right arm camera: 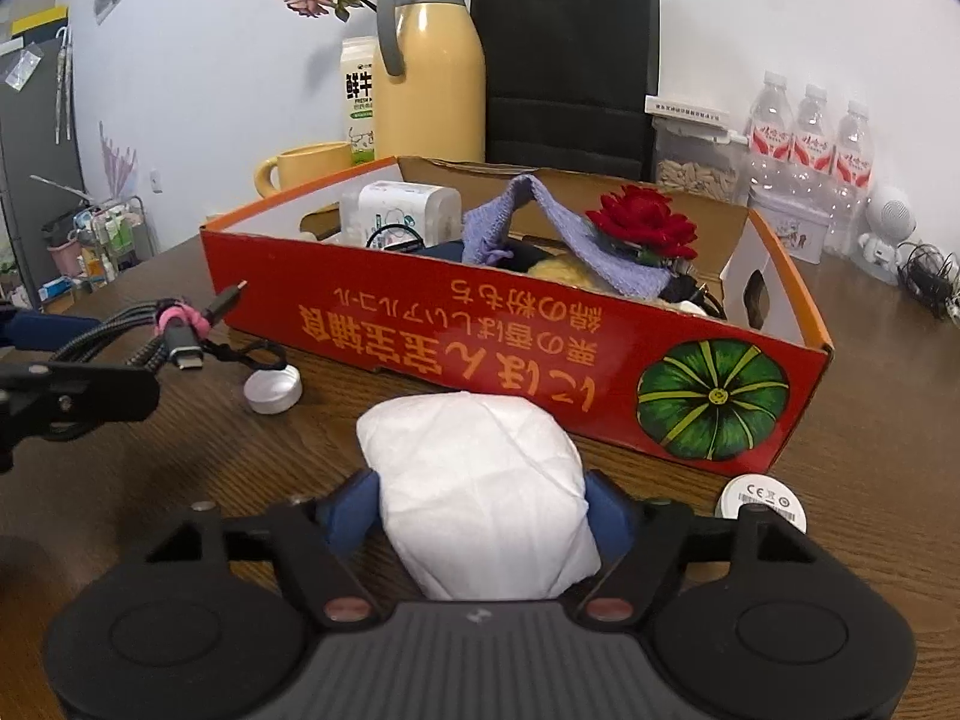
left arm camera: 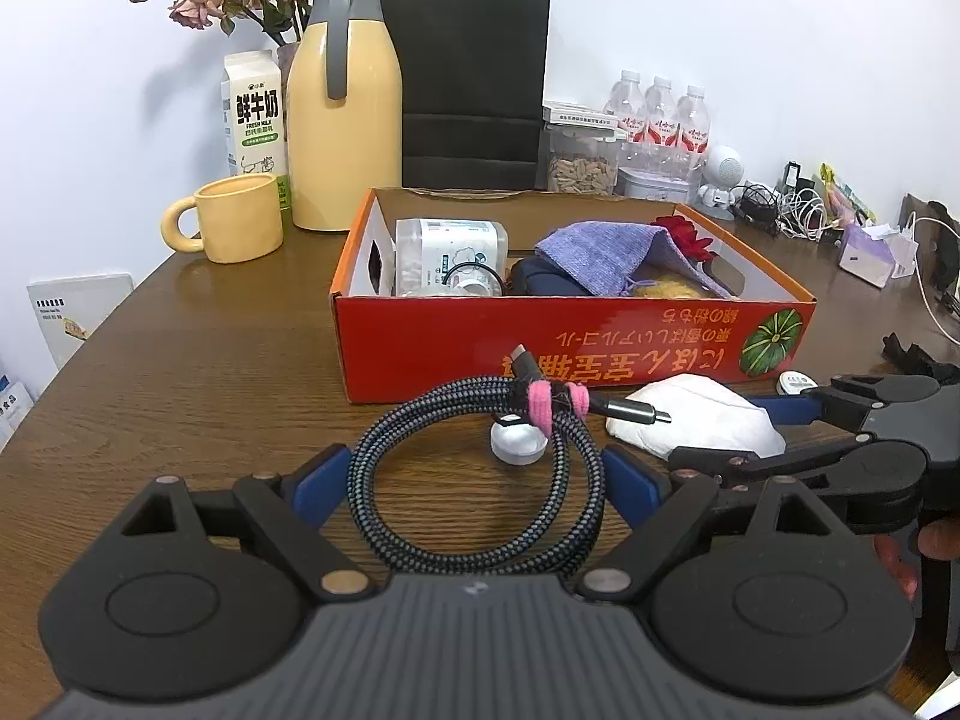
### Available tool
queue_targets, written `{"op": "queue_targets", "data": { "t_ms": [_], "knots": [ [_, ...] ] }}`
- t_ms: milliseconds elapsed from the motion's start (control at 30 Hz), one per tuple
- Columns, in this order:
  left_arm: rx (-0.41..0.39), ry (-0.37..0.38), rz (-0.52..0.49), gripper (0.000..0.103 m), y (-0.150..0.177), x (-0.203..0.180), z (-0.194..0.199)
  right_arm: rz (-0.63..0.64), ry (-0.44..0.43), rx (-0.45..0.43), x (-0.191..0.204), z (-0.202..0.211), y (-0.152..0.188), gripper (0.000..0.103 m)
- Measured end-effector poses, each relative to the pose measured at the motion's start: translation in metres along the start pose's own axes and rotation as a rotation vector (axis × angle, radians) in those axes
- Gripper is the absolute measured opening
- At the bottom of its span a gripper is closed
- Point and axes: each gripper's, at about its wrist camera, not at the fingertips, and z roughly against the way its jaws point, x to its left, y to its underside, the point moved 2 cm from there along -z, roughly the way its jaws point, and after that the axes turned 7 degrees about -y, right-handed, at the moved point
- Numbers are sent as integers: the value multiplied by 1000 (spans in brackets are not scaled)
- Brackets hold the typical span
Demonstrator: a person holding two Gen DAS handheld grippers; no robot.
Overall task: Organize objects
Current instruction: 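Lower the left tool onto the braided black cable while the right tool grasps the white cloth, then carry the cable and white cloth into the box with both tools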
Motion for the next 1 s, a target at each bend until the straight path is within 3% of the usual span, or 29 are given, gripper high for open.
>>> {"op": "queue_targets", "data": {
  "t_ms": [700, 1000],
  "knots": [
    [-96, 26, 17, 90, -10, 2, 25, 24, 16, -139, 15, 42, 3, 62],
    [-156, 36, 11, 90, -32, -4, 34, 35, 25, -245, 15, 70, -18, 62]
  ]
}}
